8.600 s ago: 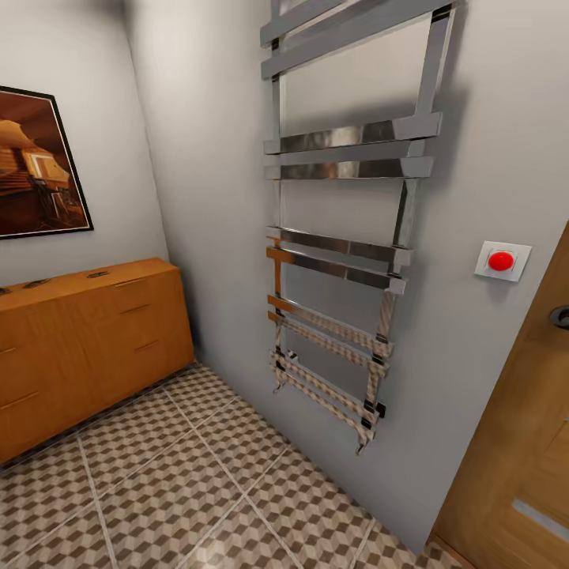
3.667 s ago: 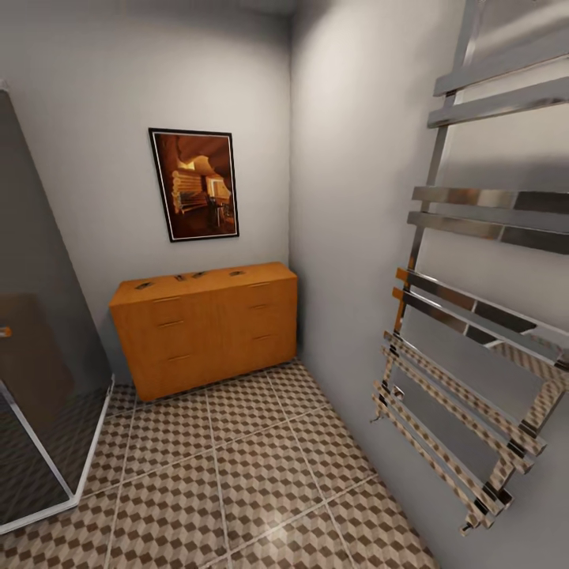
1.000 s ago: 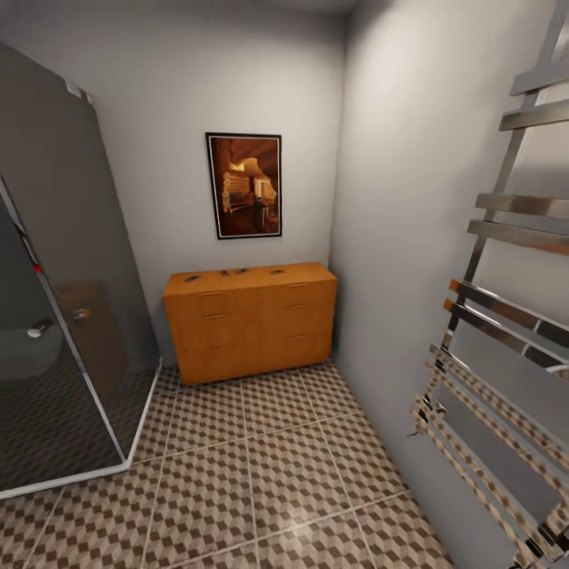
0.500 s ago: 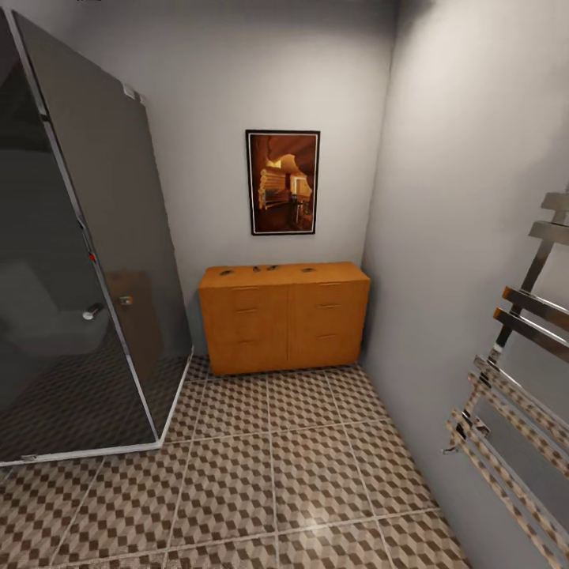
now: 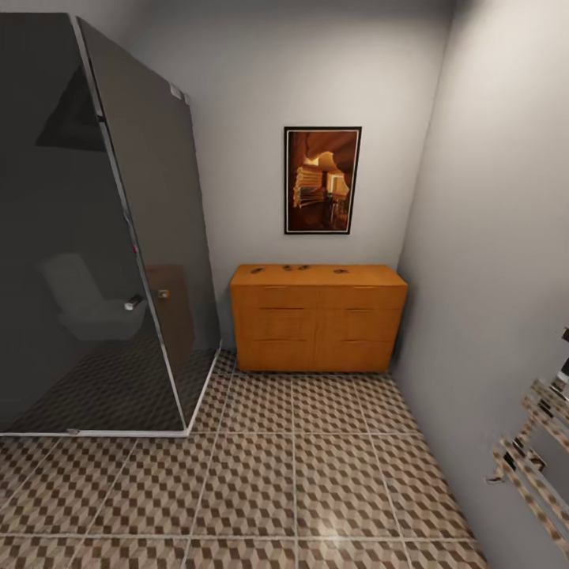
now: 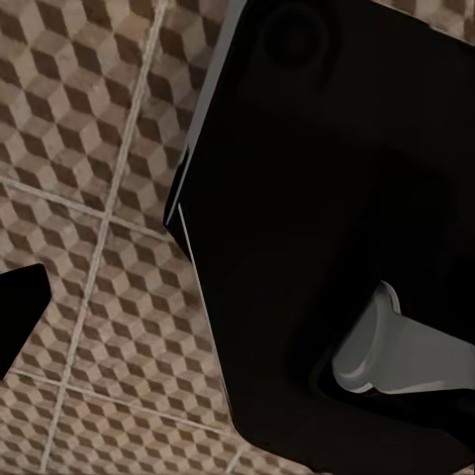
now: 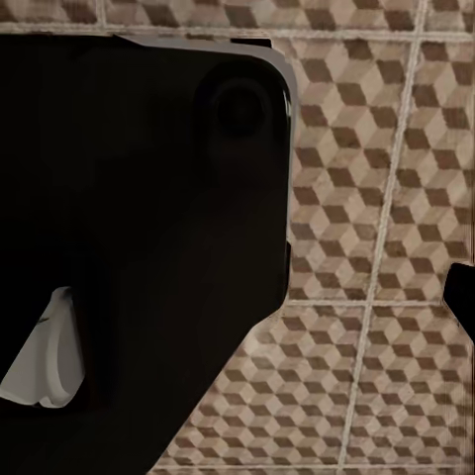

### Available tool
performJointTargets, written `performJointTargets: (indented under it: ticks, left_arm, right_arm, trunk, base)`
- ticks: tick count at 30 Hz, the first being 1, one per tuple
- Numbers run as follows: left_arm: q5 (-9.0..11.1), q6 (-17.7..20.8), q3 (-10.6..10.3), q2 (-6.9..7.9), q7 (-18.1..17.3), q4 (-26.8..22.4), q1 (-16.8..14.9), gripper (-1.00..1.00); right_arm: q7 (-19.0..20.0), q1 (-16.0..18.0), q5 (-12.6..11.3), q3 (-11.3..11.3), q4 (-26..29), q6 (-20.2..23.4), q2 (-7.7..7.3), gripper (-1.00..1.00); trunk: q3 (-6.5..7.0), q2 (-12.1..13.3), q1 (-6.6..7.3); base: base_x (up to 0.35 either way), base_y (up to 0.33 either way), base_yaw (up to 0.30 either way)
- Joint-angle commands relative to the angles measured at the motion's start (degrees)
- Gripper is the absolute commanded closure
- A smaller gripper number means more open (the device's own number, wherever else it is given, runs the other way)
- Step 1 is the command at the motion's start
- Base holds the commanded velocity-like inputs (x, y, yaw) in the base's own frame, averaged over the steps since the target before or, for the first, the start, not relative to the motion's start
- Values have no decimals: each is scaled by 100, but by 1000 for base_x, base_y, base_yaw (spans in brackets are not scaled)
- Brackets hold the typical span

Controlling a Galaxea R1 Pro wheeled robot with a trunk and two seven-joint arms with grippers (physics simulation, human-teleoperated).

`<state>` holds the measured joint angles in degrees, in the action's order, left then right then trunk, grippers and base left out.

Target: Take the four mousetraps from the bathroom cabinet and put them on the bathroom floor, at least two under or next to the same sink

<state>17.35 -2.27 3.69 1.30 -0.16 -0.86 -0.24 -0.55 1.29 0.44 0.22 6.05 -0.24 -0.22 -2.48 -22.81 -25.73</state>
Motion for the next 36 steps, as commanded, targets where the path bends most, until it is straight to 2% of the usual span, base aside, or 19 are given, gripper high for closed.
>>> performJointTargets:
  ticks: [1, 8, 36]
  left_arm:
    - [5, -11, 35, -1, -2, -2, -3, -100]
    - [5, -11, 35, 1, -2, -2, -3, -100]
    - [-3, -11, 27, 2, 5, 6, -3, -100]
  right_arm:
    - [-6, 3, 4, 2, 2, -2, 0, -100]
    - [-7, 3, 16, 11, -1, -2, 4, -100]
    - [-7, 3, 11, 2, 1, -11, -1, -100]
  trunk:
    - [-10, -11, -6]
    - [32, -11, -6]
    - [280, -11, -6]
  base:
    - [244, 0, 203]
    - [292, 0, 93]
    - [333, -15, 3]
